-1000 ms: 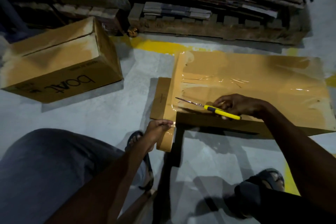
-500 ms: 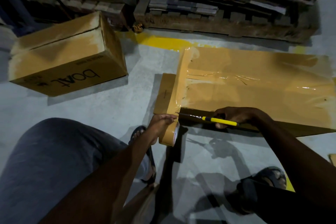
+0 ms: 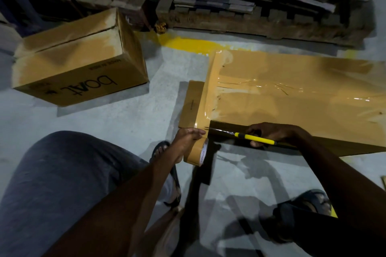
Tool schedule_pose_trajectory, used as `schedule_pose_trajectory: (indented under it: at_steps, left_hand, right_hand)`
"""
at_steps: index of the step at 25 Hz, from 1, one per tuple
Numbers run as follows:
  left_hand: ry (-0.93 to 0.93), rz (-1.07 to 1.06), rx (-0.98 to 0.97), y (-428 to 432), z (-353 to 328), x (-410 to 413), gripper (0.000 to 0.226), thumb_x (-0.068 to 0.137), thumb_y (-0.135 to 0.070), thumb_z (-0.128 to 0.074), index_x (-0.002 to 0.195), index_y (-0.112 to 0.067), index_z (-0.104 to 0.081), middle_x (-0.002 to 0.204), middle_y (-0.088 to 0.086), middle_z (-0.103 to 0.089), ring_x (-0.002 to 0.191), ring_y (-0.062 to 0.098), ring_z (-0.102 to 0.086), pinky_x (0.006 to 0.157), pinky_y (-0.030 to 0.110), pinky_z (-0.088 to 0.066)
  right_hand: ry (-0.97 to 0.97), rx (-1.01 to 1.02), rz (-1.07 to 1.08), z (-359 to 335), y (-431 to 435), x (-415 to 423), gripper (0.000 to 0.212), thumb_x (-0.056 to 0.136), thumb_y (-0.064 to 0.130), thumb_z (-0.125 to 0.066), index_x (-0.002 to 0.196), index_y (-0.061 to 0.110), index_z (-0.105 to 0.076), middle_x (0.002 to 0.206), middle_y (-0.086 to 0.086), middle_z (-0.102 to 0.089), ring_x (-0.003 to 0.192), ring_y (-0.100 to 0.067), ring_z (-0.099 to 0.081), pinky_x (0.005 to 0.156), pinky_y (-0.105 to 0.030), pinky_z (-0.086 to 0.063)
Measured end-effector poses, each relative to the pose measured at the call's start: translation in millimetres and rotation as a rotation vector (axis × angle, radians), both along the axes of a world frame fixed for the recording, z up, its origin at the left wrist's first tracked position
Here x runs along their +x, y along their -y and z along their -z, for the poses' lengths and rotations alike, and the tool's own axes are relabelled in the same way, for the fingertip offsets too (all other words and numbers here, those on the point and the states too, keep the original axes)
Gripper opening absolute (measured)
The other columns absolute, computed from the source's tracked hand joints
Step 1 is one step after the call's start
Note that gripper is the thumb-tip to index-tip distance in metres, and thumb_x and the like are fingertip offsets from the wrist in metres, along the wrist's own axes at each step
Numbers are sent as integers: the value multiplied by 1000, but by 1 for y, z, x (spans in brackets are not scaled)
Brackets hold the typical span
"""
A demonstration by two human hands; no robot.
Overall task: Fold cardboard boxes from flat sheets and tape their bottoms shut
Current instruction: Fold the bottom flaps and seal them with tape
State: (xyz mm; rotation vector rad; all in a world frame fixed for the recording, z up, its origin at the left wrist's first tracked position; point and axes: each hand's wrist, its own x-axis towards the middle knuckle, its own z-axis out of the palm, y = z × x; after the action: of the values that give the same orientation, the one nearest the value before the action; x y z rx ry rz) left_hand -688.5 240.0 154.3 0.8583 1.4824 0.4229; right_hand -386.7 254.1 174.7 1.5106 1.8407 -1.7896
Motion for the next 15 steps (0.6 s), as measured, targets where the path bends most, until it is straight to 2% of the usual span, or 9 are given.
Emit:
schedule_pose_trajectory:
  at_steps: [4,9,13,15]
  left_hand:
    - [-10,11,23,-1,0,0,20,85,-7,-62,82,-22,-76,105,0,-69,101,25,-60,93,41,-45]
    - [22,1,7,0,-3,0,19,87,-6,-61,86,-20,-74,101,-1,-68,94,25,-59,84,35,-45]
    - [-5,15,13,0,-3,-1,21,86,-9,-62,82,-23,-76,112,2,-66,104,30,-58,94,44,-46]
    - [-8,19,12,0,-4,-1,21,87,-9,-61,82,-23,-76,116,3,-65,106,30,-57,95,44,-45]
  right_hand:
    - [-4,62,-33,5,-5,-12,44,82,43,-74,119,21,-61,105,8,-63,93,-11,-59,75,-21,-44]
    - [-63,67,32,9,-3,-31,26,87,35,-71,111,28,-63,101,16,-63,91,-3,-58,73,-16,-43]
    - [-99,40,82,14,-4,-34,20,87,31,-72,106,28,-66,99,11,-66,92,-10,-59,74,-22,-44]
    - [-91,35,84,13,-4,-35,19,87,29,-72,105,28,-66,97,12,-65,90,-8,-59,72,-21,-43]
